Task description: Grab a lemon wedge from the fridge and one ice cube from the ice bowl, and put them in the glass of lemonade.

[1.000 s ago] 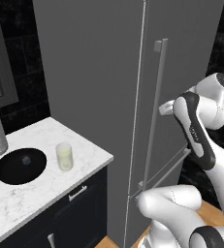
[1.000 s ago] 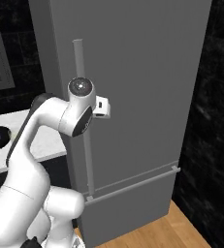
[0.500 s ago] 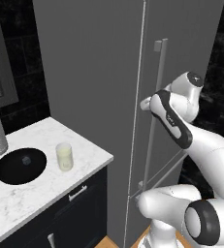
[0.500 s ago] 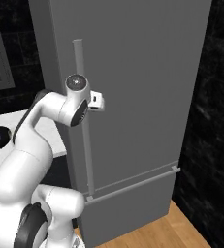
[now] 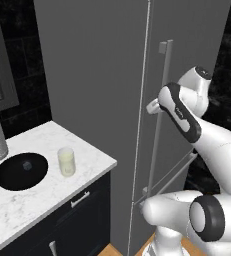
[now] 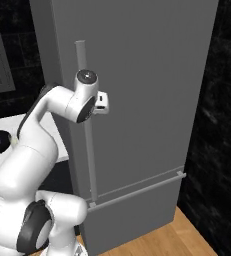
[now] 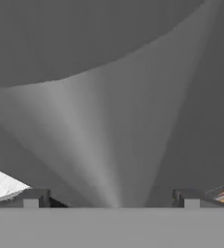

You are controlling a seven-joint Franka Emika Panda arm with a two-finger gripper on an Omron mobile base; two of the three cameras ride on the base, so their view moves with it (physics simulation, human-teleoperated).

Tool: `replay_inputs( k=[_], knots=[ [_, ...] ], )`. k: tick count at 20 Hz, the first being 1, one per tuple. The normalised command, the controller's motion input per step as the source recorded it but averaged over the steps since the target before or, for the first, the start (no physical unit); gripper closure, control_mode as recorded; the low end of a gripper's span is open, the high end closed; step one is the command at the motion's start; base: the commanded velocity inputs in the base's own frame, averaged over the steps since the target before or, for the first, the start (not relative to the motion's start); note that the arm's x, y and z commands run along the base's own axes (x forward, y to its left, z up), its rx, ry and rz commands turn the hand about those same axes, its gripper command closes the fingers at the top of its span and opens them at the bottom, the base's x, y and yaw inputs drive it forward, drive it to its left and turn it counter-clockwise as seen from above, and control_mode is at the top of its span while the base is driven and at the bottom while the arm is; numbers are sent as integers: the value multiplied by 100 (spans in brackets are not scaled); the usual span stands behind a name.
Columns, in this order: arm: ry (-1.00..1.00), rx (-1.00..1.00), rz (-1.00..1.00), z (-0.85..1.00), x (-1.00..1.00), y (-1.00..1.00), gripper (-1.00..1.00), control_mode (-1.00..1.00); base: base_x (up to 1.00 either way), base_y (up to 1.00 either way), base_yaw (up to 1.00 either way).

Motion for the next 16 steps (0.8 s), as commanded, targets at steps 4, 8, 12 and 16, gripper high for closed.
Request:
replay_inputs(
  k=[4,8,12,16],
  knots=[
    [-32,0,9,-54,21,0,-100,-100,0,0,0],
    [-44,0,4,-31,0,0,-100,-100,0,0,0],
    [-23,0,0,11,0,0,-100,-100,0,0,0],
    [-12,1,0,1,22,2,-100,-100,0,0,0]
  ],
)
